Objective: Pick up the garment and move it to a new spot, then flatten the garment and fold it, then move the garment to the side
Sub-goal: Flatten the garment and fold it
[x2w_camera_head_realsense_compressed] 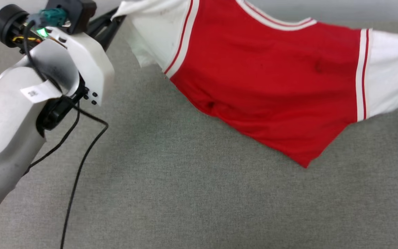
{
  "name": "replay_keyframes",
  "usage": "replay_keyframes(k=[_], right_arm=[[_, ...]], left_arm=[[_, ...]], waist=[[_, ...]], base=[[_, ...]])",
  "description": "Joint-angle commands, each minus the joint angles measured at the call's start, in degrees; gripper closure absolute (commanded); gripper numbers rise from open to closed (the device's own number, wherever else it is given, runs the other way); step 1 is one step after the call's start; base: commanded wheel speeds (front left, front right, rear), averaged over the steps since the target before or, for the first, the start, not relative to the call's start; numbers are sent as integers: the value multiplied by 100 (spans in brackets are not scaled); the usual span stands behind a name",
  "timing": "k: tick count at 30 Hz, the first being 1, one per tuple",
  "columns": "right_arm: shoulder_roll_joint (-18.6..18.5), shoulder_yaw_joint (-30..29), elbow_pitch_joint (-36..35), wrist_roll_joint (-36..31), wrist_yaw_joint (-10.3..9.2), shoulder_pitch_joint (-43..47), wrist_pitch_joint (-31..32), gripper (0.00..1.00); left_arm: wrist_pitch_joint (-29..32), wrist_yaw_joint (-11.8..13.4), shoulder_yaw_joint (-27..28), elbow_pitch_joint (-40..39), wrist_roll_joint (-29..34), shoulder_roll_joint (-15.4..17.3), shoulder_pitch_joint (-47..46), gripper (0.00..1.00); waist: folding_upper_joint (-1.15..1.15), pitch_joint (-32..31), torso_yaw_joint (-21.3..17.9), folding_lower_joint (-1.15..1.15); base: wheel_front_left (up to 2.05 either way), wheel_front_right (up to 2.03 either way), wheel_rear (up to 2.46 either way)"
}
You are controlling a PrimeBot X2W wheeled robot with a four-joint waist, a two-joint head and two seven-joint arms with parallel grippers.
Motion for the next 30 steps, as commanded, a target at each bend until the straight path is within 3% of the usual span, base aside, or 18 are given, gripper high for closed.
replay_keyframes(k=[1,10,17,23,30], right_arm=[[-27,-90,-92,-94,-8,98,-119,100],[269,-1203,-910,-731,-9,433,-514,100],[585,-2011,-1672,-1191,-8,596,-367,100],[734,-2355,-2192,-1410,-8,482,-11,100],[838,-2100,-2259,-1528,-9,-548,382,100]], left_arm=[[-90,79,54,-122,61,60,86,100],[-387,544,349,-1092,201,382,96,100],[-322,691,478,-1499,289,482,-138,100],[-253,652,564,-1619,350,402,-544,100],[-212,430,594,-1268,449,38,-1431,100]], waist=[[0,-171,-42,0],[0,-701,-117,0],[0,-985,-152,0],[0,-1016,-146,0],[0,-525,-166,0]], base=[[0,0,0],[0,0,0],[0,0,0],[0,0,0],[0,0,0]])
